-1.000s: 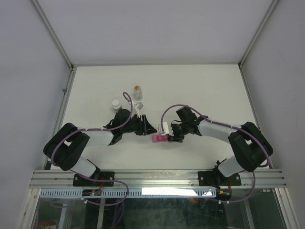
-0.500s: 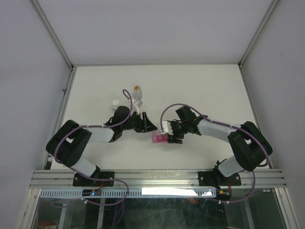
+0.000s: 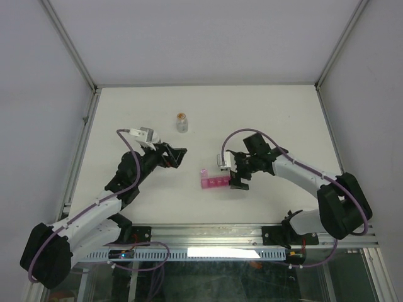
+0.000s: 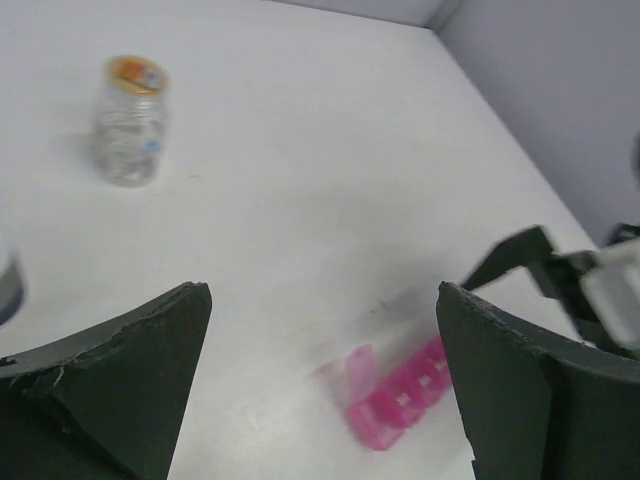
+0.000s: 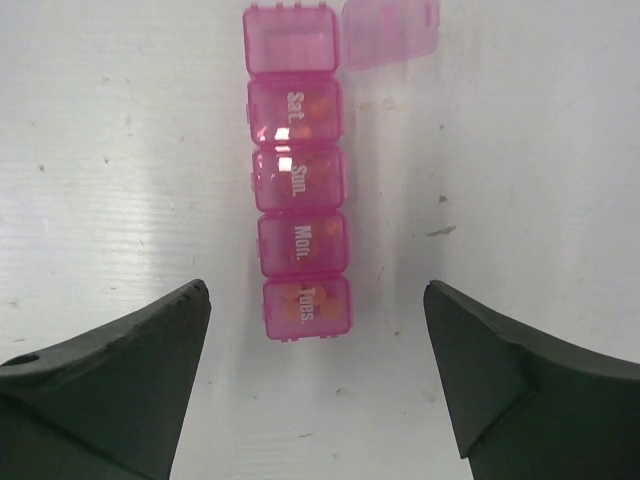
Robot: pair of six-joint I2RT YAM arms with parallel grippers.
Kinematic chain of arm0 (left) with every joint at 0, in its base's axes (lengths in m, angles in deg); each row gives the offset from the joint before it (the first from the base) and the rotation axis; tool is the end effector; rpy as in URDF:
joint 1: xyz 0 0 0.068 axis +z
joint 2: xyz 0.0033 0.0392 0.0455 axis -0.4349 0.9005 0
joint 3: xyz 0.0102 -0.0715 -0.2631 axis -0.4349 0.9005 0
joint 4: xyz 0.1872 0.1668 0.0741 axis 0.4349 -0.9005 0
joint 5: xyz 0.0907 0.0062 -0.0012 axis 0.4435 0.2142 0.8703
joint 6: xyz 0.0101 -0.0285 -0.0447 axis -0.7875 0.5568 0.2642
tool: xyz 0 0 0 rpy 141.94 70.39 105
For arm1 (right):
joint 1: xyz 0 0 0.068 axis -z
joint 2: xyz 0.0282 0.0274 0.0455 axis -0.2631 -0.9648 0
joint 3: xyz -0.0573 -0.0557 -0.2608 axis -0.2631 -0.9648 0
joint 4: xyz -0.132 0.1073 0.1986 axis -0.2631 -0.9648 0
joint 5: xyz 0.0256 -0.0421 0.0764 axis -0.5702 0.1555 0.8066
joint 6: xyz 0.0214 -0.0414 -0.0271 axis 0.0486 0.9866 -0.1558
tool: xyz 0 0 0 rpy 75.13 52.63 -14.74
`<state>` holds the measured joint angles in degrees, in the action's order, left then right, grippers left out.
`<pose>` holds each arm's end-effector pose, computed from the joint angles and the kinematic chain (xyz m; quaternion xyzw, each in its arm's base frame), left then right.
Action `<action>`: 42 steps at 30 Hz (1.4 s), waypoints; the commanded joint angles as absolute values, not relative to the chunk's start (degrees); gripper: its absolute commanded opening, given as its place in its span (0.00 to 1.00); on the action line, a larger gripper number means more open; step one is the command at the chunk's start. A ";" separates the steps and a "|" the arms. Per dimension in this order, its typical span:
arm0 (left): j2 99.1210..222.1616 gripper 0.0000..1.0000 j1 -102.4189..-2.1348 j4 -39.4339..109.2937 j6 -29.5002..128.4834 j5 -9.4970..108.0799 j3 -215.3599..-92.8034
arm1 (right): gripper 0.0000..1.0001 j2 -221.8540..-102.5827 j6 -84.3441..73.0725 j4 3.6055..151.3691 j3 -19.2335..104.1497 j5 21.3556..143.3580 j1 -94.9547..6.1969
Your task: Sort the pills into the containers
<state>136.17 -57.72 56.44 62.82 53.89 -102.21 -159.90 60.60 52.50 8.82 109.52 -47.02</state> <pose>0.1717 -0.1097 0.2318 0.0671 0.7460 -0.3362 0.5709 0.2007 0.1481 0.1824 -0.7119 0.5973 0.2275 0.2908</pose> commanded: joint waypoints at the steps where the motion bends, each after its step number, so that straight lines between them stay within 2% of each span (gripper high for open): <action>1: 137.06 0.99 -52.67 47.14 59.18 67.90 -106.13 | 0.91 -154.97 58.93 44.48 17.18 114.41 -46.89; 8: 146.91 0.99 -44.02 37.96 59.62 72.48 -114.67 | 0.90 -155.71 45.68 32.76 33.26 122.40 -47.66; 16: 157.24 0.97 -41.77 45.11 52.57 69.82 -116.29 | 0.90 -153.01 41.60 39.30 25.57 126.25 -44.42; 20: 162.66 0.89 -41.55 45.04 51.59 69.56 -119.75 | 0.90 -152.85 41.87 39.49 24.91 127.38 -44.10; 26: 170.12 0.85 -41.52 44.13 51.65 71.66 -123.54 | 0.90 -152.52 42.36 39.22 24.49 127.66 -43.87; 33: 174.64 0.67 -41.51 42.37 52.07 70.51 -126.99 | 0.90 -152.14 42.31 39.16 24.28 128.13 -43.28; 35: 175.12 0.57 -41.55 41.83 51.65 70.35 -127.64 | 0.90 -152.05 42.27 39.15 24.19 128.27 -43.13; 37: 174.73 0.38 -41.51 41.74 51.21 69.01 -127.88 | 0.90 -152.00 42.31 39.15 24.14 128.32 -43.08; 39: 173.47 0.29 -41.53 41.30 51.10 65.20 -127.88 | 0.90 -151.86 42.36 39.29 23.92 128.35 -42.88; 42: 170.22 0.21 -41.88 41.01 51.33 57.22 -126.84 | 0.90 -151.55 42.56 39.53 23.72 128.69 -42.69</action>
